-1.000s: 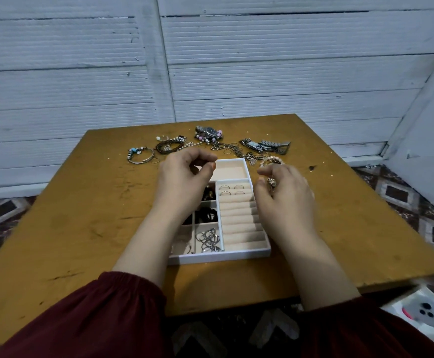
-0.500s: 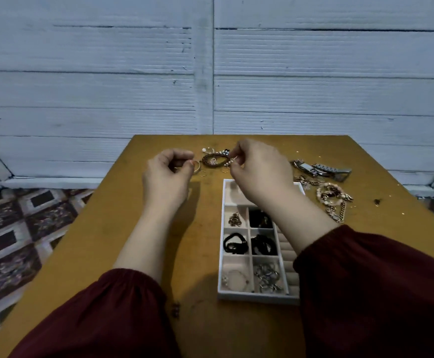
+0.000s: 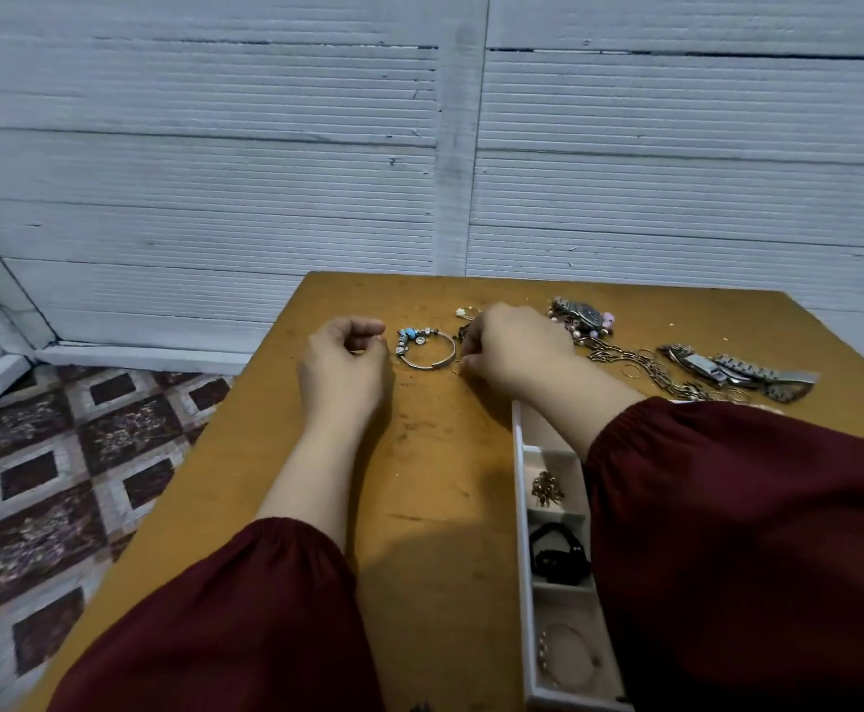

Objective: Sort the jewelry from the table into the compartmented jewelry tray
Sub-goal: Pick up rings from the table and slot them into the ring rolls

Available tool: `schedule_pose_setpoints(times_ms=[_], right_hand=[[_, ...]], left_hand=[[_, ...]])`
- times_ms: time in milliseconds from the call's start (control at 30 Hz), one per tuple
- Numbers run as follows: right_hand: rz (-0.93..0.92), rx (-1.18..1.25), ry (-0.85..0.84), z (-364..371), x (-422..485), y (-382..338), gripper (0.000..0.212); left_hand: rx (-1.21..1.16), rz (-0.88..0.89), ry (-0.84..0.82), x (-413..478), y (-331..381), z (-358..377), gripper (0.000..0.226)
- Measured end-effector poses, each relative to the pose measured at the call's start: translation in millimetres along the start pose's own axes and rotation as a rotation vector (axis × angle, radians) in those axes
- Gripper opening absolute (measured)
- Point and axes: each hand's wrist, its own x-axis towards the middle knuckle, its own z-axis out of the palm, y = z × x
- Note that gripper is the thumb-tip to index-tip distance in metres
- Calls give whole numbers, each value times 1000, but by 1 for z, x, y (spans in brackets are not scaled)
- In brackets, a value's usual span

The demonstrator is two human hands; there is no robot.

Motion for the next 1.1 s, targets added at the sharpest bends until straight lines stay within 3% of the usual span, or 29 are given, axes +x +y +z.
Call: schedule_pose_setpoints(times_ms=[600,800,933,1100], right_hand=[[56,26,-188,8,27,-7,19],[43,185,-143,10,27,0,23],[49,351,-106,8,25,9,4],[80,519,24,0,24,28,21]], left_hand=[[38,28,-8,9,-1,8,14],[36,40,-27,7,0,10,15],[42,62,-83,3,5,15,14],[76,148,-205,-2,9,28,17]])
